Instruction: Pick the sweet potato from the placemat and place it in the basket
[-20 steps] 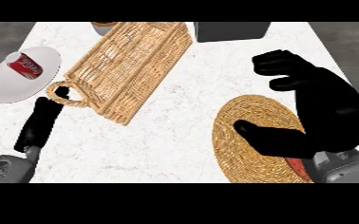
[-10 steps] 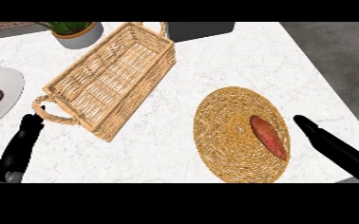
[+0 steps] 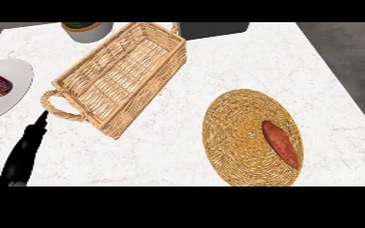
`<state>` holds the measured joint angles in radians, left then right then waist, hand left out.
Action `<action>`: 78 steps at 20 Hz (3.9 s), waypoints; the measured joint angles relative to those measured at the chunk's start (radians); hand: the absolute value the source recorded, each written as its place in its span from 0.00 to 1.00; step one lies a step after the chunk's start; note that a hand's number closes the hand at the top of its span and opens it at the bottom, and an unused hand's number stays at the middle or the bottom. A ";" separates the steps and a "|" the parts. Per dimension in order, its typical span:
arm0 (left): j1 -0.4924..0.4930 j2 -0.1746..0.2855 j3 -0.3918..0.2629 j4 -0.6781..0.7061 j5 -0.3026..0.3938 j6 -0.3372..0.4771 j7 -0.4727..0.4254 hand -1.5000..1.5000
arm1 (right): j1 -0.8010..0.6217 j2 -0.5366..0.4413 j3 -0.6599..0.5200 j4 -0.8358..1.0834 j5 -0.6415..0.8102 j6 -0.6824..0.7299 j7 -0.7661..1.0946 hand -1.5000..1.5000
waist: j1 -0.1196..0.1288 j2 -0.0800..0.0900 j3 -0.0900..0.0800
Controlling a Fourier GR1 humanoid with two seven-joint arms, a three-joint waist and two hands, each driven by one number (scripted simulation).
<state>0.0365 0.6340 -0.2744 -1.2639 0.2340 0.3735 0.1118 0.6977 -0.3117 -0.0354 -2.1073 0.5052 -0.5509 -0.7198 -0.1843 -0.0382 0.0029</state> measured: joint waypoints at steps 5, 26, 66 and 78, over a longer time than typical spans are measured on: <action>-0.008 -0.010 -0.026 -0.032 -0.027 0.007 0.013 0.50 | 0.285 0.083 0.043 -0.030 0.034 -0.085 -0.176 0.00 | 0.048 0.010 -0.001; -0.077 -0.073 -0.060 -0.096 -0.138 -0.031 0.105 0.50 | 0.326 0.225 -0.034 0.204 -0.220 -0.122 -0.403 0.00 | 0.172 0.034 -0.002; -0.050 -0.199 0.092 -0.121 -0.305 -0.155 0.120 0.50 | -0.054 0.231 -0.123 0.429 0.129 -0.156 -0.186 0.00 | 0.176 0.034 -0.021; -0.071 -0.217 0.119 -0.093 -0.323 -0.183 0.108 0.50 | -0.161 0.210 -0.192 0.510 0.212 -0.122 -0.119 0.00 | 0.172 0.036 -0.021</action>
<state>-0.0341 0.4172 -0.1551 -1.3564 -0.0894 0.1905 0.2202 0.5363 -0.1018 -0.2270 -1.5974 0.7172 -0.6731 -0.8391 -0.0125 -0.0022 -0.0185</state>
